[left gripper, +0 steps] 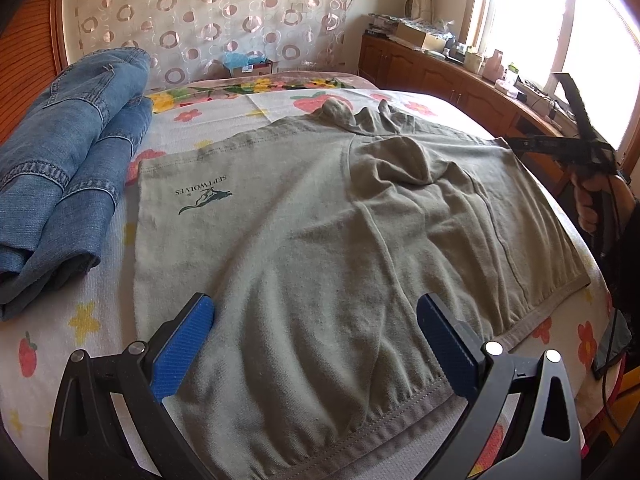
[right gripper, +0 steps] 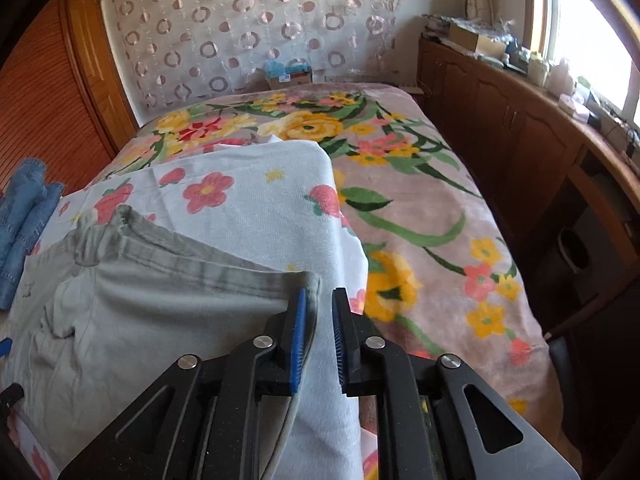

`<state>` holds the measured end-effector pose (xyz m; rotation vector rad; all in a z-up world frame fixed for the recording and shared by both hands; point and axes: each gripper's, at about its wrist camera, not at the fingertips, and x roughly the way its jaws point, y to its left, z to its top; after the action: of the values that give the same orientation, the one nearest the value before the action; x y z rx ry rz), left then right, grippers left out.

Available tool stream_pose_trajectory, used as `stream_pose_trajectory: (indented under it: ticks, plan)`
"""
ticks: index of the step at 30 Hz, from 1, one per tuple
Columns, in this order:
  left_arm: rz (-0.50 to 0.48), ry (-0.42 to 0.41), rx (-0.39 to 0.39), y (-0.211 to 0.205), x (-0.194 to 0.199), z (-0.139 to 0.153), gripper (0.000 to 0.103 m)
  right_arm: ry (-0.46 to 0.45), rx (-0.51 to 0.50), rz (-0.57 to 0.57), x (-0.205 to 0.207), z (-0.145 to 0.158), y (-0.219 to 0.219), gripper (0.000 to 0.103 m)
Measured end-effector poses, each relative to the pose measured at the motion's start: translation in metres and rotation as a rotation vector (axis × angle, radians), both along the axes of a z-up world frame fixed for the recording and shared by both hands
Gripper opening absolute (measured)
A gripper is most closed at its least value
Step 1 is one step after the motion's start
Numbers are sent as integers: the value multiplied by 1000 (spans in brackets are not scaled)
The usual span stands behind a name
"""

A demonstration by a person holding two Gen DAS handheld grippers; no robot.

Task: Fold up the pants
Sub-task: 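Close the left gripper on the hem while the right gripper holds it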

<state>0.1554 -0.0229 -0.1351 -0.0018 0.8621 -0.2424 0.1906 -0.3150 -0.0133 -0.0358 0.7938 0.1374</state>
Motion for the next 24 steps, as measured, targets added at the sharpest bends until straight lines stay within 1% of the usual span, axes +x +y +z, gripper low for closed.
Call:
stream_pose_trajectory:
  ticks: [1, 2, 5, 6, 8, 9, 10, 13, 17, 21, 23, 24]
  plan:
    - [2, 2, 0, 0, 0, 0, 102, -14, -13, 14, -12, 3, 4, 24]
    - [3, 4, 0, 0, 0, 0, 102, -23, -18, 28, -18, 4, 4, 26]
    - [5, 9, 6, 0, 1, -1, 102, -59, -3, 77, -56, 4, 6, 28]
    - [5, 11, 7, -1, 2, -2, 102, -71, 3, 98, -74, 4, 9, 30]
    - [4, 15, 12, -1, 2, -2, 102, -85, 25, 126, -102, -1, 10, 41]
    - [3, 18, 16, -2, 3, -3, 102, -84, 30, 139, -115, -4, 11, 43]
    - [2, 19, 19, -3, 3, -3, 102, -83, 25, 147, -129, -9, 14, 44]
    - [0, 23, 43, -6, 3, -4, 102, -90, 12, 155, -158, -19, 16, 45]
    - [-6, 30, 84, -11, 3, -6, 102, -91, -9, 147, -178, -22, 17, 45]
    - [-4, 30, 83, -11, 2, -6, 102, -75, 7, 135, -181, -27, 14, 45]
    - [2, 29, 84, -11, 1, -6, 103, -59, -8, 125, -182, -27, 18, 45]
    - [4, 28, 85, -11, 1, -6, 103, -77, -22, 129, -184, -26, 19, 46]
